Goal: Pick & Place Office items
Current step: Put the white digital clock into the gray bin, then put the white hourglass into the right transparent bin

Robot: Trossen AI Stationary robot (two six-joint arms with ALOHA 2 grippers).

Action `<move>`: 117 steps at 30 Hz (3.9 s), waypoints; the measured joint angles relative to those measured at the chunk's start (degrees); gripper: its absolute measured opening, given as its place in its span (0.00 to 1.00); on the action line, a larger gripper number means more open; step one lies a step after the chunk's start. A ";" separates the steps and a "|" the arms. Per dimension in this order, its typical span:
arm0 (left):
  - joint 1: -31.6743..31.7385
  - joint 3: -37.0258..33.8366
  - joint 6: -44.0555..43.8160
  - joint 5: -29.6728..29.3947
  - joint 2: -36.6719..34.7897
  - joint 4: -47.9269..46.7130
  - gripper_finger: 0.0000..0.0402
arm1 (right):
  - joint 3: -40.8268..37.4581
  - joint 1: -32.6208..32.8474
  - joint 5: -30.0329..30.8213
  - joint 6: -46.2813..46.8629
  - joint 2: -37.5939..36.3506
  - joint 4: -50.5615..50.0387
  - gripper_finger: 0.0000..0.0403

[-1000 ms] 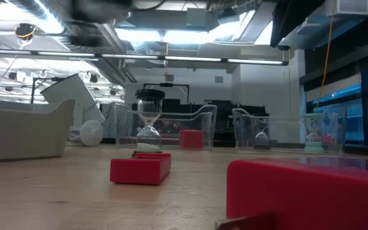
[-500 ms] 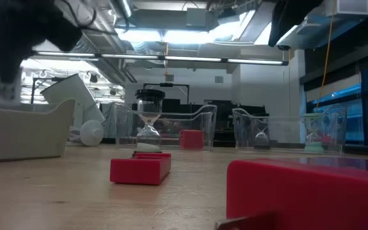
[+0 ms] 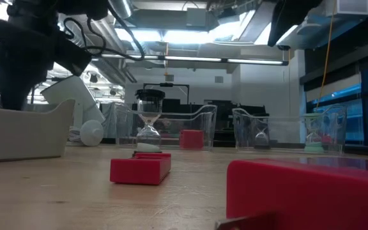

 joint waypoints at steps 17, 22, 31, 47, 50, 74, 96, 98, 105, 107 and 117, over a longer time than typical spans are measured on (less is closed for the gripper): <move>0.09 5.92 4.50 -1.45 -0.40 -9.82 0.51 | 0.00 0.00 -8.88 0.23 0.01 -0.03 0.78; -0.37 11.56 2.63 -5.49 -2.50 -13.07 0.48 | 0.00 0.00 -8.96 3.77 0.01 -0.04 0.78; -4.02 19.19 2.42 -19.41 -4.59 -11.83 0.46 | -0.04 -0.02 -7.39 0.98 0.05 13.25 0.78; -9.83 20.52 1.64 -27.66 -5.33 -12.72 0.48 | -0.07 -3.36 -10.64 -16.90 18.05 36.66 0.78; -9.83 20.52 0.86 -27.64 -5.33 -14.46 0.47 | -0.07 -3.99 -18.44 -21.15 20.85 41.42 0.78; -10.27 20.52 -3.36 -27.53 -5.31 -22.89 0.46 | -0.03 -9.65 -25.00 -22.69 33.59 61.22 0.93; -10.53 20.52 -3.78 -27.38 -5.31 -23.14 0.46 | -0.04 -10.10 -20.79 -20.67 35.60 61.61 0.92; -10.53 20.52 -3.76 -27.38 -5.31 -23.11 0.46 | -0.04 -10.10 -19.92 -20.42 35.70 61.35 0.90; -10.53 20.52 -3.61 -27.38 -5.31 -23.11 0.46 | -0.04 -10.10 -18.96 -18.72 35.70 61.35 0.76; -10.53 20.52 -3.61 -27.38 -5.31 -23.14 0.46 | -0.04 -10.09 -18.97 -18.07 35.70 61.34 0.69; -10.53 20.52 -3.61 -27.38 -5.30 -23.20 0.46 | -0.04 -10.10 -18.99 -15.80 35.70 61.35 0.53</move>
